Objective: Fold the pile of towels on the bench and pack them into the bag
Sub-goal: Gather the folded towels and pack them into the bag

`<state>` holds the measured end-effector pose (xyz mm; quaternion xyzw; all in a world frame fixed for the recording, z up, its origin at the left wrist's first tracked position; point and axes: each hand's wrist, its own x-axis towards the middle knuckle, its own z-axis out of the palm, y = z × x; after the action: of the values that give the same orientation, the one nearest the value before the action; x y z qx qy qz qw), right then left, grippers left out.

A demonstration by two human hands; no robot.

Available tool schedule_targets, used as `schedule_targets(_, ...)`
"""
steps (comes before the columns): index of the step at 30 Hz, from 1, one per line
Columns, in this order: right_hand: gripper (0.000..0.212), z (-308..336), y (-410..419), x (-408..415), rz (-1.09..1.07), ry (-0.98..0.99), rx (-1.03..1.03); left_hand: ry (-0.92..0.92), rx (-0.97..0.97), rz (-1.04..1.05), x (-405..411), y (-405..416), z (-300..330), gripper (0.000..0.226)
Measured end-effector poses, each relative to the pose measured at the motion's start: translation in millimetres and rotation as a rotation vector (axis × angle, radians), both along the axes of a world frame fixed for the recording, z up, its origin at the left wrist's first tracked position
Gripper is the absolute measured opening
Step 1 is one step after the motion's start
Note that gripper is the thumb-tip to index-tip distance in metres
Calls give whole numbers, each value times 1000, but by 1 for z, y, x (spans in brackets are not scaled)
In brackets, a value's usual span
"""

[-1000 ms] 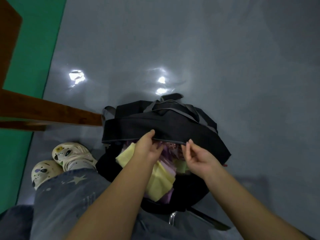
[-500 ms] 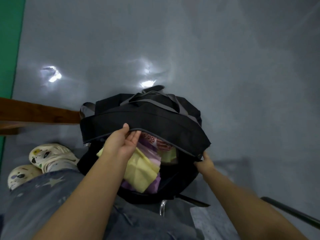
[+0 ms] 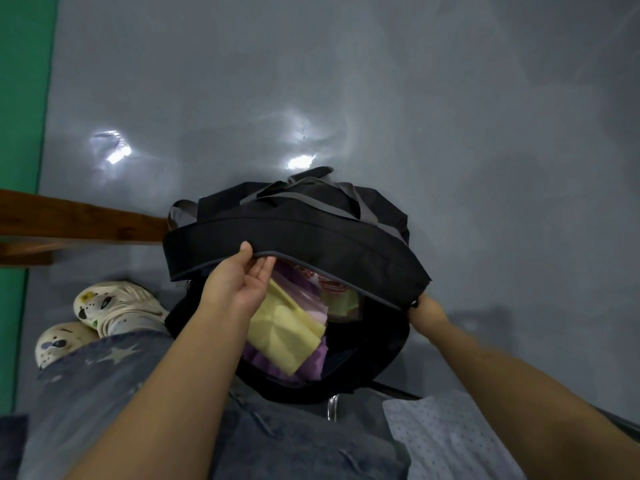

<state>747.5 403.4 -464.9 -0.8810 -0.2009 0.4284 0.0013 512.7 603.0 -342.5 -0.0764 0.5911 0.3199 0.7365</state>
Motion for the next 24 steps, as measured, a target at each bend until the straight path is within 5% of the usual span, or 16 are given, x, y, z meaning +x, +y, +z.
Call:
schedule_targets(5, 22, 50, -5, 7, 230, -70, -103, 35, 25, -26, 2, -8, -9, 26)
schedule_targets(10, 34, 123, -5, 15, 279, -82, -35, 83, 37, -92, -3, -13, -11, 36)
schedule_targets(16, 25, 161, -19, -9, 264, -64, 178, 403, 186, -806, 46, -65, 11, 22)
schedule_targets(20, 24, 162, -20, -40, 229, -119, 273, 157, 52, -1462, 79, -106, 26, 47)
schedule_targets(24, 10, 156, -27, -74, 345, -59, 404, 101, 27, -1553, 90, -124, 18, 44)
